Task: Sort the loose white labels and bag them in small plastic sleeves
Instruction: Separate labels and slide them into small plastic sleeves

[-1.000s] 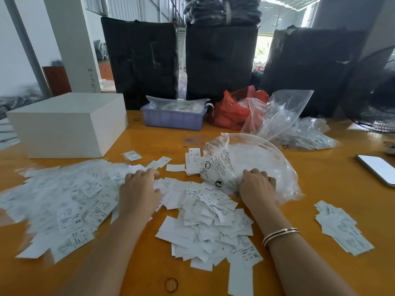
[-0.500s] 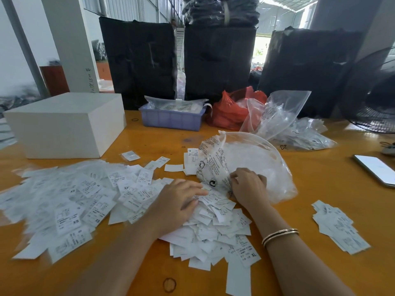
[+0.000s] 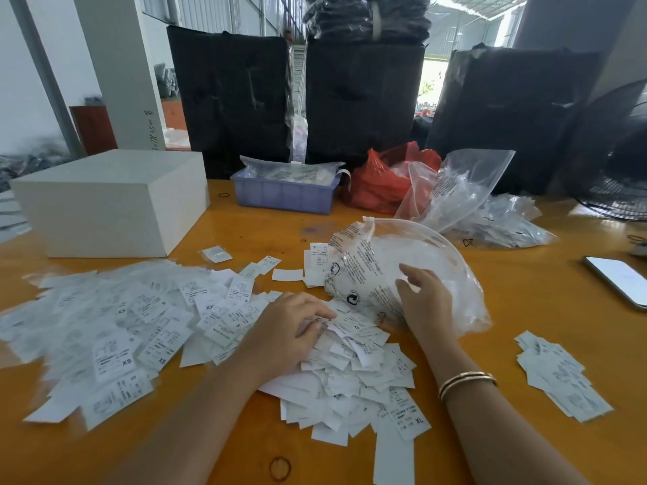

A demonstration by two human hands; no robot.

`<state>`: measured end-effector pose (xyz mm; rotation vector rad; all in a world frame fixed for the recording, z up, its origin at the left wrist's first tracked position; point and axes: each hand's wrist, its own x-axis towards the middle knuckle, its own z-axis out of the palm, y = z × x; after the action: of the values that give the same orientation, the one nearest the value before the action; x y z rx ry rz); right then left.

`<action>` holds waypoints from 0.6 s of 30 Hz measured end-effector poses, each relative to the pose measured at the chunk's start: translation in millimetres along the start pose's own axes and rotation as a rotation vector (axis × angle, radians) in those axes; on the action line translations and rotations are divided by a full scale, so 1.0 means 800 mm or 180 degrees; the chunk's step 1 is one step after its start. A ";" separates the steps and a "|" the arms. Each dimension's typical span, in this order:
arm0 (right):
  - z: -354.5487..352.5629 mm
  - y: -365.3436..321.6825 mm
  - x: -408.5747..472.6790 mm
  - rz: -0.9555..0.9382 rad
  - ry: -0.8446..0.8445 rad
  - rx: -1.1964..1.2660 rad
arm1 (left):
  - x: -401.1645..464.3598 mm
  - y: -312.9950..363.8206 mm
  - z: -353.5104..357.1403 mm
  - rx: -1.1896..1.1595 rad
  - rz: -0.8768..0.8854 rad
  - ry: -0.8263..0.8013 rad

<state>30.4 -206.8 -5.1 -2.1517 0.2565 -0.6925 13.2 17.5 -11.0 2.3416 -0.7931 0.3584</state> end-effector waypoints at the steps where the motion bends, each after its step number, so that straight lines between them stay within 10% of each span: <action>1: 0.003 0.003 0.001 0.0098 -0.0180 -0.0349 | 0.000 0.000 0.000 -0.0006 -0.0007 -0.0022; 18: 0.001 -0.006 -0.005 0.0059 -0.0281 -0.1727 | -0.003 0.003 -0.003 -0.0049 -0.0067 -0.0062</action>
<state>26.9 -201.7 -3.5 -2.6821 0.4576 -0.5567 9.5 18.7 -9.1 2.3405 -0.7770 0.3200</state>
